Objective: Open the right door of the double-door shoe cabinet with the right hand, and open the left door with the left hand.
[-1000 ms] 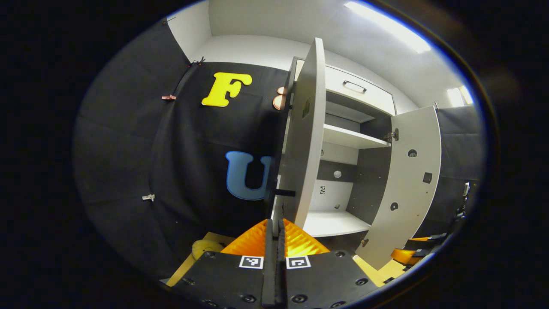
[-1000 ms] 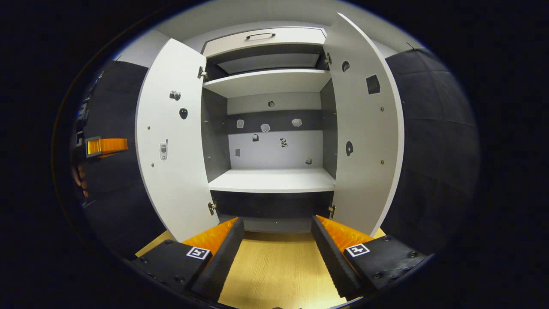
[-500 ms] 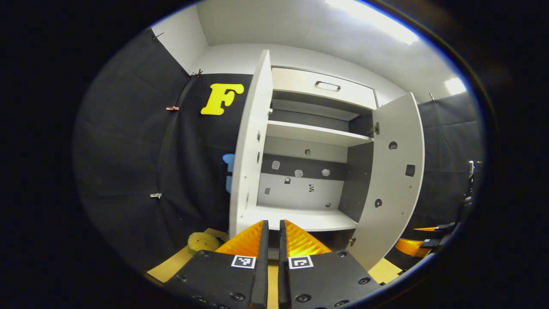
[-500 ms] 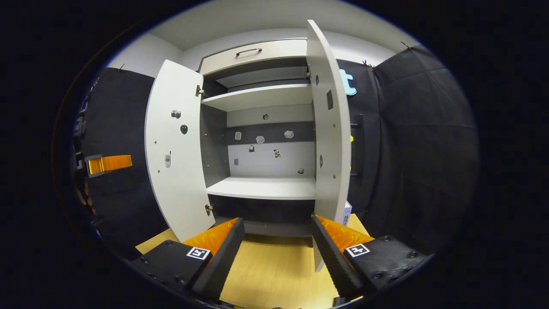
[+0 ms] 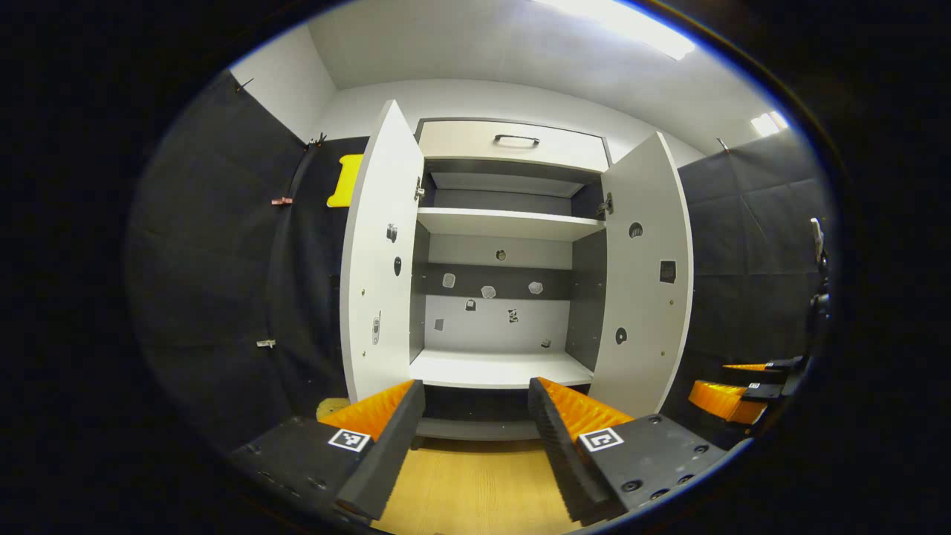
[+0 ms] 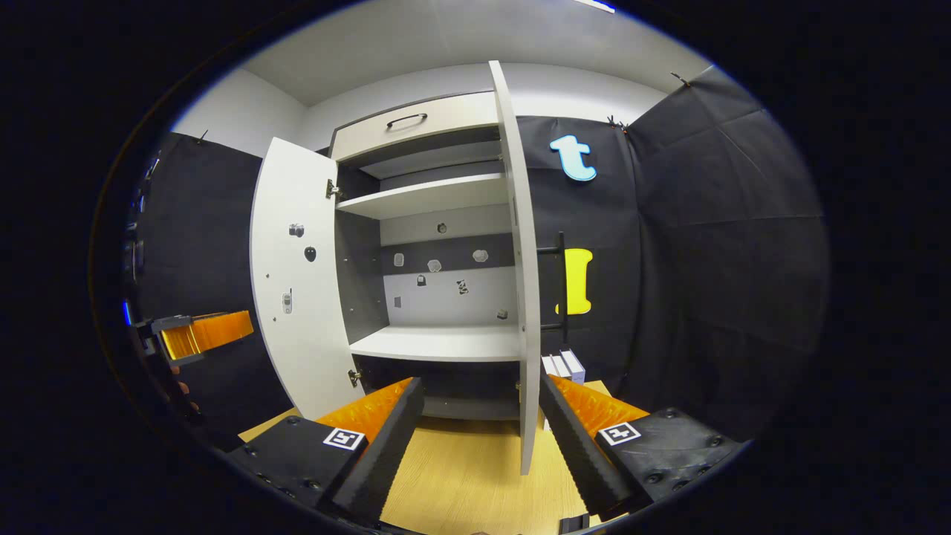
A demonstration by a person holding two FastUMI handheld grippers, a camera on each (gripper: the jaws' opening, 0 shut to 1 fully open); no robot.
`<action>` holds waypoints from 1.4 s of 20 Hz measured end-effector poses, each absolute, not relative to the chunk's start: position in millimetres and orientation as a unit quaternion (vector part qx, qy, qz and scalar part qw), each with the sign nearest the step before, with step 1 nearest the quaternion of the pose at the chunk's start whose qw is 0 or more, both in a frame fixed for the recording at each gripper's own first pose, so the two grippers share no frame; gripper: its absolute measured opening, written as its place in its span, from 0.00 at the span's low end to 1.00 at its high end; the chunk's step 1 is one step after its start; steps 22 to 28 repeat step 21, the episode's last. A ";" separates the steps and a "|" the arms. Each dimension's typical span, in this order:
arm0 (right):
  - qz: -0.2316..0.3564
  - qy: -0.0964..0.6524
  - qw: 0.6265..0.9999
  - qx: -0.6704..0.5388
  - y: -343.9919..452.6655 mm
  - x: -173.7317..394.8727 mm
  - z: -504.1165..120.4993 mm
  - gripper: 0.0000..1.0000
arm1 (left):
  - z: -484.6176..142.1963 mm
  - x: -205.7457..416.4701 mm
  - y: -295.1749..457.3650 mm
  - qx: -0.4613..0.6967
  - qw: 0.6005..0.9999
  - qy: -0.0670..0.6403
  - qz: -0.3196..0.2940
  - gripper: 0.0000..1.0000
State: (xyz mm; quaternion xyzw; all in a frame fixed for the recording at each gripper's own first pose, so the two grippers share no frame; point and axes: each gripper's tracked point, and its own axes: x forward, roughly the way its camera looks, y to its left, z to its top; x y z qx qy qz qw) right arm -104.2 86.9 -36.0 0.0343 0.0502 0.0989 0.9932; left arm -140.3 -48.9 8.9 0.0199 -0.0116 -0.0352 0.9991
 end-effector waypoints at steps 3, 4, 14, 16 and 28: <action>0.086 0.054 0.994 0.032 83.6 -108.2 -40.1 0.98 | -0.1 -144.7 -54.8 0.029 0.999 -0.008 -0.043 0.96; 0.081 0.058 0.995 0.029 82.4 -110.2 -42.8 0.98 | -2.1 -146.3 -55.4 0.034 0.998 -0.007 -0.047 0.96; 0.041 0.061 0.997 0.033 79.6 -131.6 -55.6 0.98 | -17.8 -161.5 -34.2 0.021 0.998 -0.011 -0.066 0.97; 0.043 0.064 0.996 0.034 83.3 -135.4 -58.2 0.98 | -15.0 -161.0 -27.9 0.020 0.998 -0.020 -0.064 0.97; 0.045 0.062 0.997 0.033 95.1 -138.6 -58.7 0.98 | -14.4 -159.5 -17.4 0.023 0.997 -0.030 -0.060 0.97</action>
